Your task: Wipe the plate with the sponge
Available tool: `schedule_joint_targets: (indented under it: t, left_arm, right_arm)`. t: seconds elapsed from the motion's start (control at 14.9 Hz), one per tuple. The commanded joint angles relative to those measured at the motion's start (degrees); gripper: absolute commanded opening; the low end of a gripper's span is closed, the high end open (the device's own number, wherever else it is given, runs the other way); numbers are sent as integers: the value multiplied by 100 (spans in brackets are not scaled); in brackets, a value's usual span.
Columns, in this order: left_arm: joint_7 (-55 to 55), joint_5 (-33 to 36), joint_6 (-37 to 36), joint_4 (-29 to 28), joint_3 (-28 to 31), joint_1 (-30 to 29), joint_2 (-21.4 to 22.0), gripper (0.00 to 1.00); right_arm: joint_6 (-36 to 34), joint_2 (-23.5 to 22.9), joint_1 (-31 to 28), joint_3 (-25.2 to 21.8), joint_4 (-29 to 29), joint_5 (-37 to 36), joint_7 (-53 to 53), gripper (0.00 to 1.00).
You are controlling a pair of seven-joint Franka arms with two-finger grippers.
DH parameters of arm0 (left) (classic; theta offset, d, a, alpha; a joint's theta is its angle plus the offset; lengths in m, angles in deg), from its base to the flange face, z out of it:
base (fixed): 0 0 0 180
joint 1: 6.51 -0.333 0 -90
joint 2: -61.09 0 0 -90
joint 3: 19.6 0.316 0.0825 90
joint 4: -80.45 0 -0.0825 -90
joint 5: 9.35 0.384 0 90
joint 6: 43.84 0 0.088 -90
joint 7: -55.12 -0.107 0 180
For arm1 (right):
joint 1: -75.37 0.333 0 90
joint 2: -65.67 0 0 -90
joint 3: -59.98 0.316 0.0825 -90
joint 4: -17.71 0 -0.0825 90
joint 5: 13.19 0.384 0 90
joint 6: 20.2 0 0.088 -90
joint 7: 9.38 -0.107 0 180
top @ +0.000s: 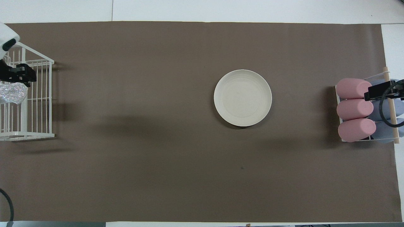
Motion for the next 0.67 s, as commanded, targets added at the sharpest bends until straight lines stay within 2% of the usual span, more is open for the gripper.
schedule_joint_targets:
  t: [0.0,0.13,0.34,0.61]
  left_arm:
    - [-51,-713,-232,-378,-27,-7,442,100]
    - [-321,-969,-241,-659,-27,-7,697,100]
    - [-543,-1067,-180,-862,-53,-16,804,100]
    - [-543,-1049,268,-828,-44,247,699,100]
  right_arm:
    - [56,31,17,19,-5,-65,-95,100]
    - [56,31,26,19,-5,-65,-95,100]
    - [47,31,17,19,4,-65,-95,100]
    - [47,31,17,27,4,-65,-95,100]
